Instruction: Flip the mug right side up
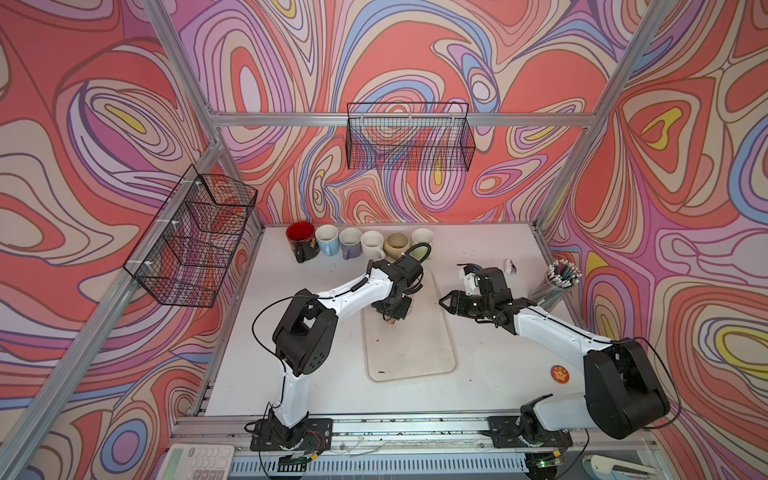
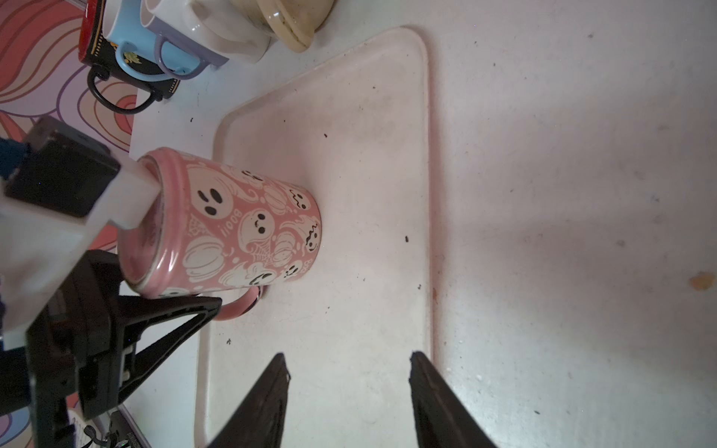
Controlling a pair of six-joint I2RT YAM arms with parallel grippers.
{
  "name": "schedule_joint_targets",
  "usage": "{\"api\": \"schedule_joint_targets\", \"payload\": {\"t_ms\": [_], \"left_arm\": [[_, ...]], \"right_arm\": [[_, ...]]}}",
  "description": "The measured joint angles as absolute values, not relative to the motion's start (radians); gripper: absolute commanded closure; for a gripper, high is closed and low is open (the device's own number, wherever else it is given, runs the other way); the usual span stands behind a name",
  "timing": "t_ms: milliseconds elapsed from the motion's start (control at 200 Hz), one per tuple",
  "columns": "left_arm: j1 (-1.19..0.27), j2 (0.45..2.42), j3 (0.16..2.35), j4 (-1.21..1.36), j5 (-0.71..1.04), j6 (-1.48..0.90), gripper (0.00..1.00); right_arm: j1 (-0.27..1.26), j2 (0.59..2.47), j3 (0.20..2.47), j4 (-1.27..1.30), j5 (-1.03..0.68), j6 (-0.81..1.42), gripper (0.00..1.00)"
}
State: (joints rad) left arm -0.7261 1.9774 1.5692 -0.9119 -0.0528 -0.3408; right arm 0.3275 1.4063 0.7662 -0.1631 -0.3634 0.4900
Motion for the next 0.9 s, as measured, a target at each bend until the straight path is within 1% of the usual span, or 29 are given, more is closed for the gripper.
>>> {"api": "schedule_joint_targets", "payload": {"t_ms": [145,215,386,446,681,901], "left_arm": [[-0.727,1.979,1.569,-0.907,-0.056,-0.340,0.73],[-0.727,1.979,1.569,-0.905,-0.057,-0.340,0.77],[-0.727,1.981,1.569,-0.895,-0.060,-0.340,0.93],[-0.727,1.981,1.569,-0.889,-0.064,-0.340,1.00],[-0.727,1.964,1.531,-0.833,-0.080,-0.325,1.00],[-0.727,1.884,1.433,-0.801,-0.088,-0.291,1.00]], "right_arm": [[0.327,1.406,0.766,-0.163,-0.363,0.490,0.48],[0.327,1.406,0.766,-0.163,-0.363,0.490,0.48],[0.327,1.406,0.766,-0.163,-0.363,0.490,0.48],[0.327,1.406,0.766,-0.163,-0.363,0.490,0.48],[0.327,1.406,0.766,-0.162,-0.364,0.489,0.48],[0.327,1.406,0.765,-0.144,-0.384,0.489,0.47]]}}
